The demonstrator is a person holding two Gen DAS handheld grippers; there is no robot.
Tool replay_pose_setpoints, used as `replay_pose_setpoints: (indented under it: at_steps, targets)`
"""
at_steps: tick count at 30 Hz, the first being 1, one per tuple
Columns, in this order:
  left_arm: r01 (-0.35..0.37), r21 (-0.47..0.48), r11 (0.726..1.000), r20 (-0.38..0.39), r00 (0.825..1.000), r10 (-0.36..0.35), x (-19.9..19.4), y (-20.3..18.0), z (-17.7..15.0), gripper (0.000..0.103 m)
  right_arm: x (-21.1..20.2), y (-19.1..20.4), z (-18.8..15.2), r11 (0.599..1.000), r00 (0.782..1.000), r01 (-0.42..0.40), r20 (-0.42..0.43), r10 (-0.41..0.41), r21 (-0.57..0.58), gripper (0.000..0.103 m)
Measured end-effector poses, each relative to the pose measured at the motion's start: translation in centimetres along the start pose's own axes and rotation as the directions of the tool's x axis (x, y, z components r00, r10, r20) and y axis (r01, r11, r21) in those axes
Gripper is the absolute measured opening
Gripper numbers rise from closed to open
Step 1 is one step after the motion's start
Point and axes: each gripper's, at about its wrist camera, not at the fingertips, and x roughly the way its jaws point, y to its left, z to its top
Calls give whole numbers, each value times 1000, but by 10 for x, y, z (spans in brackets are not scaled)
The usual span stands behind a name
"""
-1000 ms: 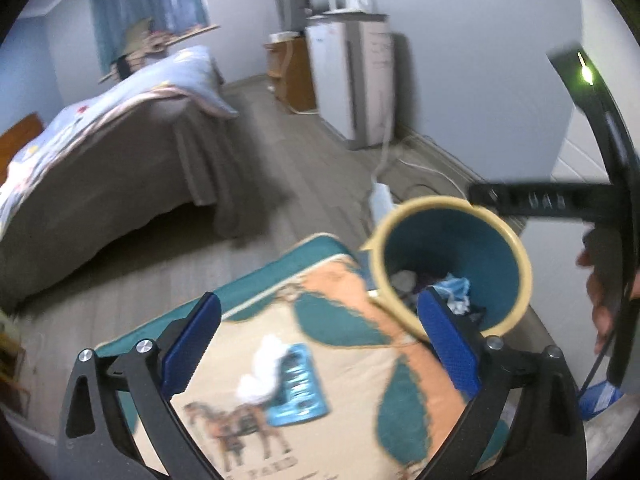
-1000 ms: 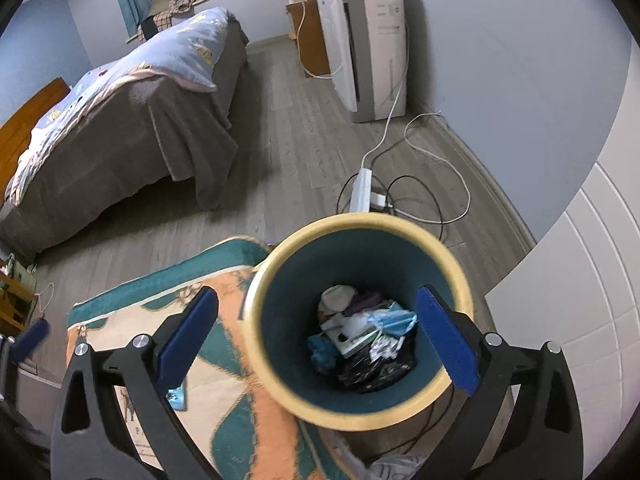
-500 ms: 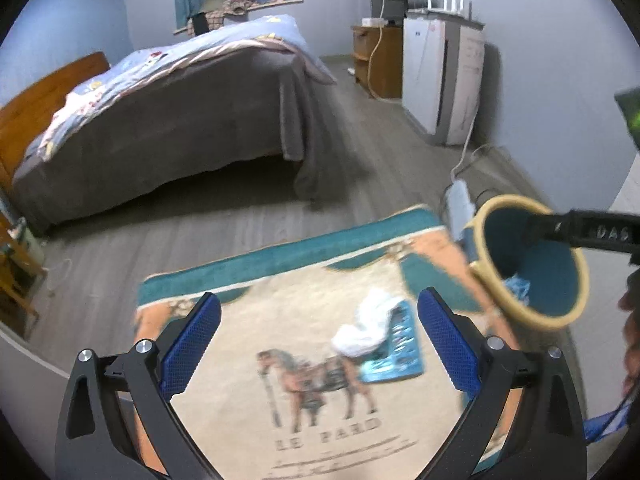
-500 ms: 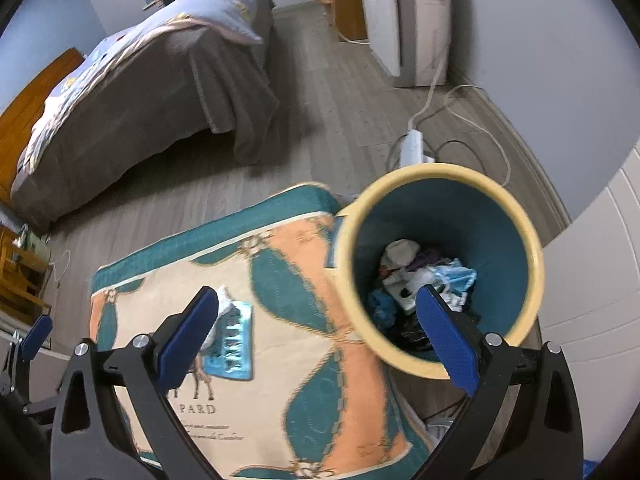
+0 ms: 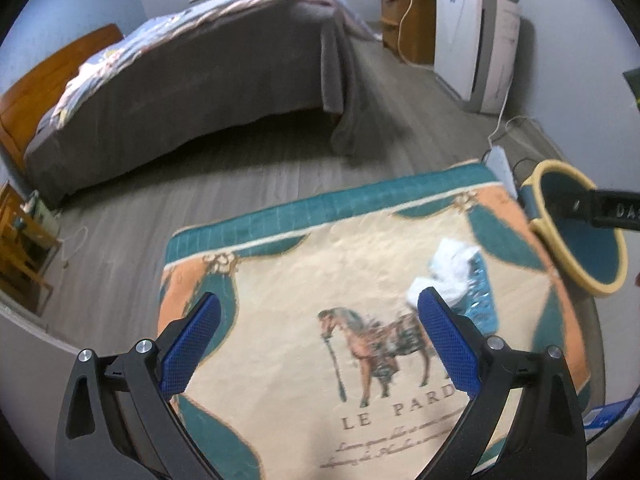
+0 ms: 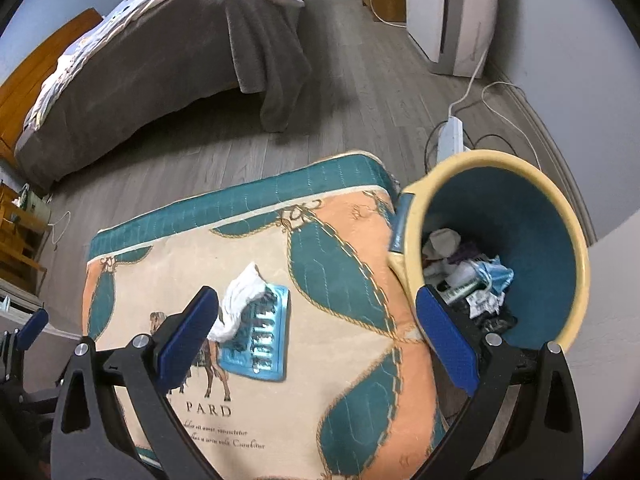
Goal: Collect trash
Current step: 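Move both open tools back over the cushion, then grasp the white tissue on the pill tray with the right tool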
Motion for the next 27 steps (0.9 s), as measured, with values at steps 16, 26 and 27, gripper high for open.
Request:
replay_pose_setpoints:
  at_steps: [16,26,27]
  targets:
    - [48,21,999,-52,998,-47,42,7,12,98,65,33,7,995,993,24,-115,-36,-101,97]
    - [42,27,999,-40,998,-41,45,27,13,98,87,61,2,994,985,-18,-172,-1,-107,92]
    - [43,24,999,-39,998,-42,44,29,13,98,89,64,1,994,984,-21,-178,1,-111,90]
